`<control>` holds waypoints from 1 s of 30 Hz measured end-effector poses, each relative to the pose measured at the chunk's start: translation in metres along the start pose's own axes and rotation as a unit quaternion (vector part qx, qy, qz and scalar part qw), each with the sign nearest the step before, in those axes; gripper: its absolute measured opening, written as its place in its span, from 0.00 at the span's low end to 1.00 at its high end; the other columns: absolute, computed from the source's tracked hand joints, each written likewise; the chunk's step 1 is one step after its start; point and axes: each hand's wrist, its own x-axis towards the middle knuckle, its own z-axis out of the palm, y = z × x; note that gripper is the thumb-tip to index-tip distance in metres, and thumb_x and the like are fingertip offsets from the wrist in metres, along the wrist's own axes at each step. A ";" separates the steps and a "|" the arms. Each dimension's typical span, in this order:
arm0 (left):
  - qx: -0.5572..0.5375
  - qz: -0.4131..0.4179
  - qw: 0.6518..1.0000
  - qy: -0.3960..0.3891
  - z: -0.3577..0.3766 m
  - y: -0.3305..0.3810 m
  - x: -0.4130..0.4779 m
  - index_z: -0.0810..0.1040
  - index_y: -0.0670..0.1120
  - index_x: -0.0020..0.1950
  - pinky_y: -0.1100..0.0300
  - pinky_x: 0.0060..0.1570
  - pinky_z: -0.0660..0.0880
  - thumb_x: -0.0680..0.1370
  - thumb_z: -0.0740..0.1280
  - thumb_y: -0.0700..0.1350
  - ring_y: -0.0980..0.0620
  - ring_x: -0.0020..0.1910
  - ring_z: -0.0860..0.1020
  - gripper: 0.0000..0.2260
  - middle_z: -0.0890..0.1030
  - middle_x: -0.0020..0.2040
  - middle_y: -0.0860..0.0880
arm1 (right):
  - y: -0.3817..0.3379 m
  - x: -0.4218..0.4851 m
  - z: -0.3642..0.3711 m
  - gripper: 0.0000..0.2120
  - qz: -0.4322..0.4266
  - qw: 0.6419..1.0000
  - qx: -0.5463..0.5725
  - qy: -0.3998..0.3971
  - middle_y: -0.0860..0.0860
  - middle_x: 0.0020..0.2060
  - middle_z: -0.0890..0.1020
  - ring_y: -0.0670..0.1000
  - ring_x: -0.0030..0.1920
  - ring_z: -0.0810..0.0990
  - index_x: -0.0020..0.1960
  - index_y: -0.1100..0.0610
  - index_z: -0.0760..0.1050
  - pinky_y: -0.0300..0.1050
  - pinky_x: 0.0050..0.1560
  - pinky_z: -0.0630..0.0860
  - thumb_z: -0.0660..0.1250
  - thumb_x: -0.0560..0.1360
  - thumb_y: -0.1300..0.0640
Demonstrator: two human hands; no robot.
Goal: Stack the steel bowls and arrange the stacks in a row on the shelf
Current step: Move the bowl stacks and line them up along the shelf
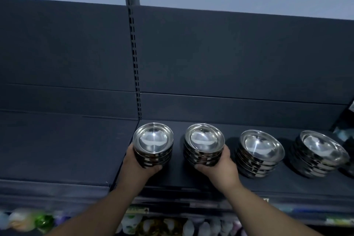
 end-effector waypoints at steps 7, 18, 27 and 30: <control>0.002 0.011 1.000 -0.021 -0.007 0.004 0.002 0.65 0.52 0.68 0.61 0.54 0.69 0.59 0.82 0.42 0.55 0.56 0.73 0.42 0.75 0.57 0.55 | -0.003 -0.002 0.002 0.44 0.000 0.999 -0.033 0.010 0.53 0.59 0.80 0.55 0.59 0.78 0.69 0.54 0.63 0.38 0.55 0.70 0.82 0.60 0.52; 0.049 0.010 0.998 -0.023 -0.013 0.004 -0.001 0.69 0.50 0.66 0.64 0.52 0.68 0.62 0.81 0.41 0.54 0.54 0.75 0.36 0.76 0.54 0.53 | -0.002 -0.010 -0.006 0.36 -0.018 0.995 -0.093 -0.004 0.52 0.59 0.80 0.53 0.61 0.78 0.69 0.56 0.65 0.38 0.58 0.70 0.78 0.66 0.54; 0.229 0.013 0.970 -0.081 -0.018 0.001 -0.034 0.73 0.51 0.62 0.62 0.50 0.71 0.65 0.76 0.55 0.54 0.55 0.75 0.28 0.77 0.59 0.51 | 0.002 -0.031 -0.030 0.35 -0.026 0.970 -0.230 -0.068 0.54 0.65 0.73 0.54 0.65 0.73 0.71 0.54 0.62 0.47 0.63 0.73 0.72 0.71 0.45; 0.282 0.024 0.955 -0.091 -0.015 0.007 -0.062 0.72 0.53 0.64 0.58 0.56 0.75 0.65 0.73 0.60 0.53 0.57 0.75 0.30 0.74 0.62 0.50 | 0.012 -0.050 -0.046 0.29 -0.041 0.952 -0.290 -0.093 0.53 0.64 0.72 0.54 0.64 0.74 0.67 0.53 0.66 0.48 0.61 0.74 0.69 0.72 0.42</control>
